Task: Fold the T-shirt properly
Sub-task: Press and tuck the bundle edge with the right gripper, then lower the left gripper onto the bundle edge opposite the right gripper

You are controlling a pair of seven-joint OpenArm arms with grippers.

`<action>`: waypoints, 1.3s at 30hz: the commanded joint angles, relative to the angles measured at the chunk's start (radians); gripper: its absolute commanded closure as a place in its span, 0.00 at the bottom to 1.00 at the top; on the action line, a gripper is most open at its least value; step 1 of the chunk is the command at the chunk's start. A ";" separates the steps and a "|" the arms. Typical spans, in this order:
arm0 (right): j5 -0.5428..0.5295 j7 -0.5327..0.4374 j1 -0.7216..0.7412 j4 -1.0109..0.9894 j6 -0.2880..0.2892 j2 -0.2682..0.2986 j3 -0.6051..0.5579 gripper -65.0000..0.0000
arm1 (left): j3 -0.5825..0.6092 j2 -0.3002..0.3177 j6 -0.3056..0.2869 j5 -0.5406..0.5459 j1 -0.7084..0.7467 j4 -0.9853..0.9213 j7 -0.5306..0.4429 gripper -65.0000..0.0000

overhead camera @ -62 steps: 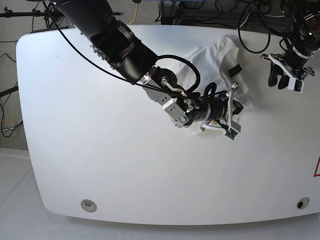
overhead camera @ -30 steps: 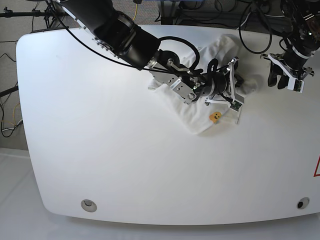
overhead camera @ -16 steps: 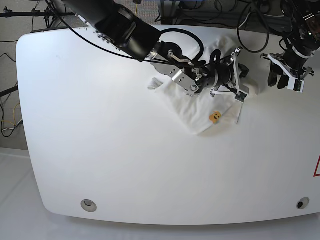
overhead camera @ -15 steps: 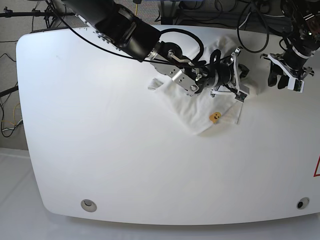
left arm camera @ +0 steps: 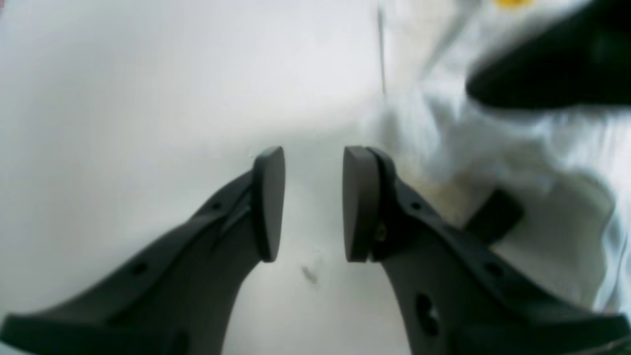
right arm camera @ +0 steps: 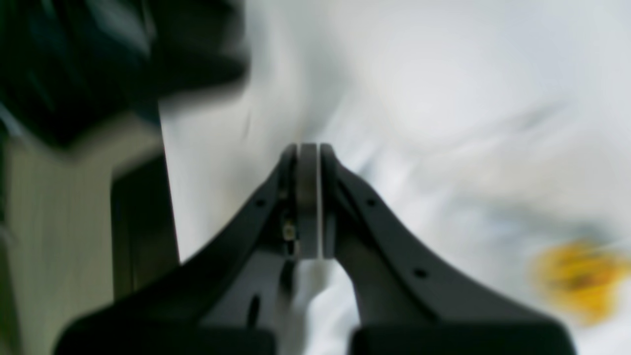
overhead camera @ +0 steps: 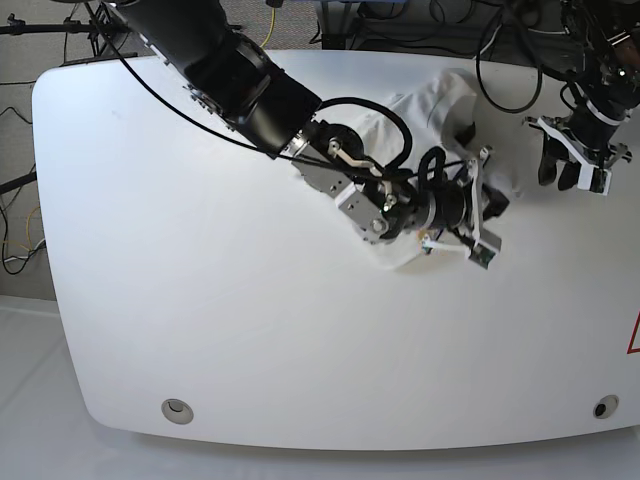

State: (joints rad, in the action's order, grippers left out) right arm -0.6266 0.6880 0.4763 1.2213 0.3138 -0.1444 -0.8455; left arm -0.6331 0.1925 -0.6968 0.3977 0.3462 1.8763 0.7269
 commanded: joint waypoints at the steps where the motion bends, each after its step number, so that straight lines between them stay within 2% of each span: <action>1: -0.006 -0.011 0.049 0.015 0.003 -0.013 0.052 0.99 | -0.006 0.014 -0.001 0.025 -0.019 0.053 -0.002 0.72; 6: -0.003 0.006 0.098 -0.015 0.003 -0.008 0.116 0.99 | -0.004 0.014 -0.001 0.079 -0.060 0.061 0.055 0.76; 8: -0.003 0.006 0.118 -0.018 0.003 0.007 0.127 0.99 | -0.004 0.014 -0.001 0.106 -0.071 0.062 0.096 0.82; 12: 0.029 0.006 0.141 -0.019 0.003 0.039 0.134 0.99 | -0.004 0.017 -0.001 0.191 -0.097 0.062 0.187 1.00; 22: 0.212 0.006 0.134 -0.021 0.014 0.053 0.226 0.98 | 0.014 0.009 -0.001 0.367 -0.097 0.062 0.300 1.00; 27: 0.273 0.006 0.132 -0.051 0.014 0.053 0.257 0.98 | 0.038 -0.035 0.044 0.427 -0.049 0.062 0.300 1.00; 34: 0.322 -0.029 0.140 -0.151 0.014 0.052 0.306 0.98 | 0.120 -0.095 0.059 0.449 0.007 0.058 0.300 1.00; 39: 0.357 -0.078 0.134 -0.174 0.014 0.053 0.306 0.98 | 0.203 -0.104 0.059 0.447 0.023 0.055 0.300 1.00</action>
State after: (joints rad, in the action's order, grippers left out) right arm -0.2657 0.6518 0.5762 1.0374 0.3187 -0.0780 -0.5430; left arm -0.4477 0.0830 -0.6292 0.8173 0.3656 1.9152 1.0546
